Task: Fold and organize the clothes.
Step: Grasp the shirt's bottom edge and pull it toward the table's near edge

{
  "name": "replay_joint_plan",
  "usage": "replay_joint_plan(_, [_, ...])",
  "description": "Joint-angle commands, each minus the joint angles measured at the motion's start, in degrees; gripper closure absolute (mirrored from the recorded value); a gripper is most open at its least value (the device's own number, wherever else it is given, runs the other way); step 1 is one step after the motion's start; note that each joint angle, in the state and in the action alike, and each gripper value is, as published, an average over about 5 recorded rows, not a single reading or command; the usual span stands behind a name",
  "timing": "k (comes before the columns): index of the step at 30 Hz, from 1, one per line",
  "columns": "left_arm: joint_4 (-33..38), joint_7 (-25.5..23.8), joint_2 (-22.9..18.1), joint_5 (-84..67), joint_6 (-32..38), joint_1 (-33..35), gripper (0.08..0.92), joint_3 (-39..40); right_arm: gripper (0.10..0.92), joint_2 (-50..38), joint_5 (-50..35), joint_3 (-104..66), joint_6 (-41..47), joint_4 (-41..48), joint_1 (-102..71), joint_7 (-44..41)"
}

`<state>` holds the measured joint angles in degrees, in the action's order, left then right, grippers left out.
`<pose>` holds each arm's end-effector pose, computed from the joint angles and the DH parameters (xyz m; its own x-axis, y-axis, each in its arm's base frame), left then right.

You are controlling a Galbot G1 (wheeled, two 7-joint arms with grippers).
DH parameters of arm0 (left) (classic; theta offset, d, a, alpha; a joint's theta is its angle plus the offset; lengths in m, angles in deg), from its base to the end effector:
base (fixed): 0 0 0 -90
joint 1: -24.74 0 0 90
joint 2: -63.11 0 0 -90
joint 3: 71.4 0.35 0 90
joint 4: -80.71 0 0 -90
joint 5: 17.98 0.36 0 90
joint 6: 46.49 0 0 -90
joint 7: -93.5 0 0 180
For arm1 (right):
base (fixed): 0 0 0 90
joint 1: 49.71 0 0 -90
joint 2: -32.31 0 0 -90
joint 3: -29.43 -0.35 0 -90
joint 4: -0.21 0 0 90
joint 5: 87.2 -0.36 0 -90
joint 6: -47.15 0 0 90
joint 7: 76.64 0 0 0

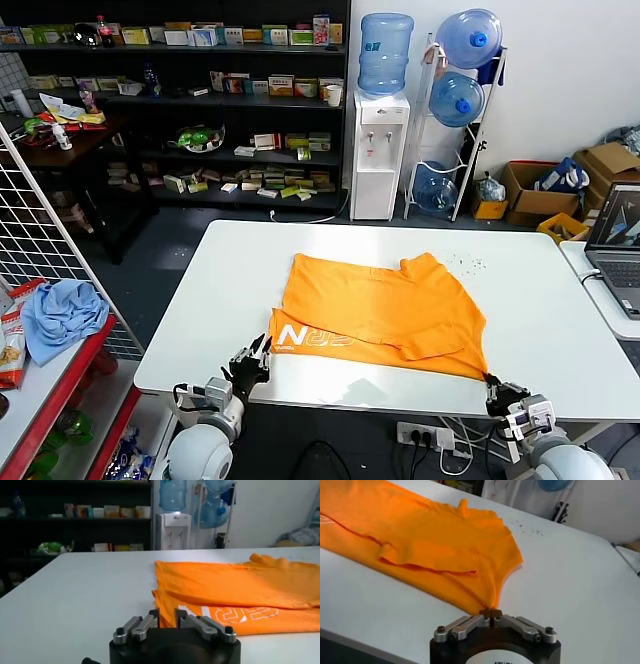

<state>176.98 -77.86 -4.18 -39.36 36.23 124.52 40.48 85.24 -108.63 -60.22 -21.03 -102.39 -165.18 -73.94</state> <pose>0.2698 -0.0031 -0.3896 -0.9147 0.2365 0.3277 0.2426 0.9699 -0.0226 0.2235 -0.1619 -0.3478 -0.8105 0.0135 0.5855 -0.1579 0.9577 -0.2406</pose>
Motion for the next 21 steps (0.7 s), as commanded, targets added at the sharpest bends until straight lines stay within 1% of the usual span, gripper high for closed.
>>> replay_joint_plan(1, [-2.17,0.16,-1.57,-0.15,-0.04,-0.13,0.594,0.84,0.901,-0.53,-0.07,-0.01,-0.09,-0.38,-0.47,-0.01])
replay_joint_plan(7, [-3.77,0.39,-1.71,-0.16,-0.59,-0.48,0.421,0.66,0.901,-0.60,-0.17,-0.13,-0.27,-0.53,-0.63,-0.11])
replay_joint_plan(9, [-4.03,0.38,-1.67,-0.22,-0.67,-0.48,0.388,0.60,0.901,-0.64,-0.19,-0.18,-0.36,-0.61,-0.69,-0.15])
replay_joint_plan(10, [-4.13,0.37,-1.65,-0.28,-0.71,-0.47,0.385,0.59,0.901,-0.66,-0.20,-0.20,-0.39,-0.64,-0.71,-0.16])
replay_joint_plan(14, [-4.23,0.29,-1.55,-0.71,-0.73,-0.28,0.473,0.56,0.901,-0.84,-0.26,-0.26,-0.55,-0.79,-0.70,-0.19])
replay_joint_plan(21, [-2.88,0.32,-1.02,-1.17,-0.04,0.43,0.681,0.40,0.901,-1.25,-0.22,-0.28,-0.70,-0.94,-0.90,-0.43])
